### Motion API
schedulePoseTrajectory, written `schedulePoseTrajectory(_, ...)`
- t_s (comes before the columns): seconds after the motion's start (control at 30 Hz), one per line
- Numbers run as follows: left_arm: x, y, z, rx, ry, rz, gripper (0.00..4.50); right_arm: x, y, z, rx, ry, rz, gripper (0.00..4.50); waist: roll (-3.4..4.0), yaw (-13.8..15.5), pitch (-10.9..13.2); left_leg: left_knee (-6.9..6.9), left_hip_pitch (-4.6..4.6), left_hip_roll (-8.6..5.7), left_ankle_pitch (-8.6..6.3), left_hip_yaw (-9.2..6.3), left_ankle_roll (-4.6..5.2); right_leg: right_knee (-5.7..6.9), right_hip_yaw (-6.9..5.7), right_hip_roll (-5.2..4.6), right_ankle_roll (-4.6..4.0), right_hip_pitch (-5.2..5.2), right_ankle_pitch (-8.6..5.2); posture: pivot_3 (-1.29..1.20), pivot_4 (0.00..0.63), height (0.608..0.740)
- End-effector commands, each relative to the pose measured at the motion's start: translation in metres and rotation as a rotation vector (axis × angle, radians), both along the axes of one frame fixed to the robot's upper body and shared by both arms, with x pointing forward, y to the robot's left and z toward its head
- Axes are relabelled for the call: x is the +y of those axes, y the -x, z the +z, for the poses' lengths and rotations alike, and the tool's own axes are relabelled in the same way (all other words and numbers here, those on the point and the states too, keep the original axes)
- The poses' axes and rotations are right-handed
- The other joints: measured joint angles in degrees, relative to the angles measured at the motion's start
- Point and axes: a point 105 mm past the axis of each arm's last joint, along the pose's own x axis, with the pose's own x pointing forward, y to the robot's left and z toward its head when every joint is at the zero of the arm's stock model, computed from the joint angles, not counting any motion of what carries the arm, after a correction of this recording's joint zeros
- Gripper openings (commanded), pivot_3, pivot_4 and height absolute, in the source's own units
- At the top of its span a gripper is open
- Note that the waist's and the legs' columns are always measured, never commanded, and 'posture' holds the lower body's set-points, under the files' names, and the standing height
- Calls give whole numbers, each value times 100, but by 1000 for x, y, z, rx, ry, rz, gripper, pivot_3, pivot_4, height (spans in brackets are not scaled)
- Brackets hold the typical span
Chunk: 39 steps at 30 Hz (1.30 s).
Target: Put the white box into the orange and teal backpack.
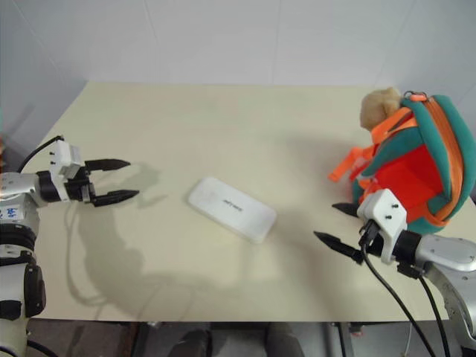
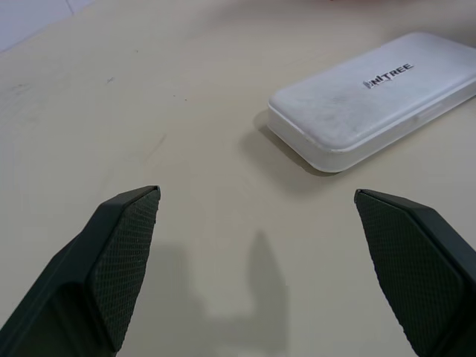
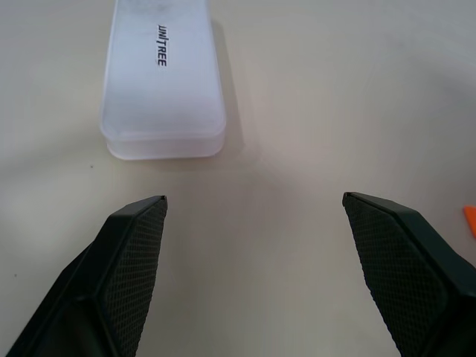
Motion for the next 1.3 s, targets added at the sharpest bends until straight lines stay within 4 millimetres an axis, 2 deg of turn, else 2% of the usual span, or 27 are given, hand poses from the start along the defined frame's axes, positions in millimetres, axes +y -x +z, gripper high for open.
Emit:
schedulePoseTrajectory(0.03, -1, -3, 14, -45, -16, -6, 4468, 8, 4, 12, -54, 0, 23, 4500, 0, 0, 0, 0, 0, 0, 0, 0, 0, 0, 0, 0, 0, 0, 0, 0, 150, 740)
schedulePoseTrajectory(0.43, -18, -20, 20, -96, 22, 21, 4468, 14, 6, 12, -59, -10, -1, 4500, -2, 8, 0, 3, -1, -1, 0, -1, 0, 3, 0, 0, 2, 0, 1, 0, 150, 740)
schedulePoseTrajectory(0.67, -16, -22, 18, -95, 35, 48, 4468, 23, -1, 10, -78, -30, -19, 4500, -4, -6, 0, 0, -1, 0, 0, -1, 1, 2, 0, 1, 2, -1, 1, 0, 150, 740)
schedulePoseTrajectory(0.7, -15, -22, 19, -102, 38, 51, 4293, 24, -4, 12, -89, -36, -27, 4500, -4, -7, 0, 1, -1, -1, 0, -1, 1, 2, 0, 0, 2, -1, 1, 0, 150, 740)
schedulePoseTrajectory(0.8, -21, -25, 23, -121, 43, 40, 3591, 29, -11, 20, -132, -53, -19, 3946, -4, -1, 0, 5, 0, -1, 0, -1, 1, 4, 1, 0, 3, 0, 2, 0, 150, 740)
schedulePoseTrajectory(1.0, -26, -26, 20, -106, 43, 23, 1715, 39, -8, 9, -85, -46, -3, 1880, -5, 14, 0, 3, -7, -1, 0, -7, 1, -1, -4, 0, 3, -1, 2, 0, 150, 740)
schedulePoseTrajectory(1.17, -32, -31, 11, -51, 42, 34, 151, 41, -10, -1, -71, -20, -46, 183, -5, 6, 0, 3, -6, -3, -1, -5, 3, 1, -4, -2, 3, -2, 2, 0, 150, 740)
schedulePoseTrajectory(1.2, -33, -32, 8, -37, 43, 40, 0, 42, -10, -4, -66, -14, -51, 169, -5, 5, -1, 3, -5, -3, -1, -6, 3, 2, -4, -1, 3, -2, 2, 0, 150, 740)
schedulePoseTrajectory(1.3, -42, -34, 0, -10, 44, 23, 0, 43, -11, -13, -42, 5, -78, 119, -6, 6, -1, 9, -3, -4, -1, -5, 3, 6, -4, -1, 3, -1, 2, 0, 150, 740)
